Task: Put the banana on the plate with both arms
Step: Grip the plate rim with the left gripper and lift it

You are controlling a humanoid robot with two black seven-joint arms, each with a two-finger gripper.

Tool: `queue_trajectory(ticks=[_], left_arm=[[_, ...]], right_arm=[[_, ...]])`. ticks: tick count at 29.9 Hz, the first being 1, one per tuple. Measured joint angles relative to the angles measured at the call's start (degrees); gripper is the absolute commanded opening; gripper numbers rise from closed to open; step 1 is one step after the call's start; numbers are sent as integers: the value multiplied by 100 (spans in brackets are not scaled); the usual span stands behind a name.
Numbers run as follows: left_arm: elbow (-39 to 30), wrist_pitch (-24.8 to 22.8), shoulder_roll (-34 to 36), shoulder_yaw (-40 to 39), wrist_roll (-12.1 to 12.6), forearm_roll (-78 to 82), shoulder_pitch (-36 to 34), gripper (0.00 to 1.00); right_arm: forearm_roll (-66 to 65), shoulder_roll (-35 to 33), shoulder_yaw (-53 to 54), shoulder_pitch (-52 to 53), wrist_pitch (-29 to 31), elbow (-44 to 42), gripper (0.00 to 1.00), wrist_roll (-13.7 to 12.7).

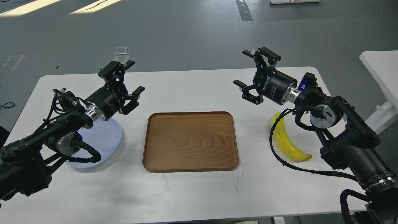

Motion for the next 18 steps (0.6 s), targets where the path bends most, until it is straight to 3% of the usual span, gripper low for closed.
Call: queue_trajectory(ticks=[6,9,13,18], left_arm=[[-264,837,958,101,-3,2962,62,98],[-231,1505,1305,655,-3,3753,194,98],[-59,2517,1655,1669,-4,4188,308,98],[525,2944,1632,2342,-4,4220,321,98]], right_arm=[[0,5,23,-12,0,0,100,8],[0,39,23,-15,0,0,100,9],[0,92,18,-18,0,20,100,9],[0,111,8,-86,0,49,100,9]])
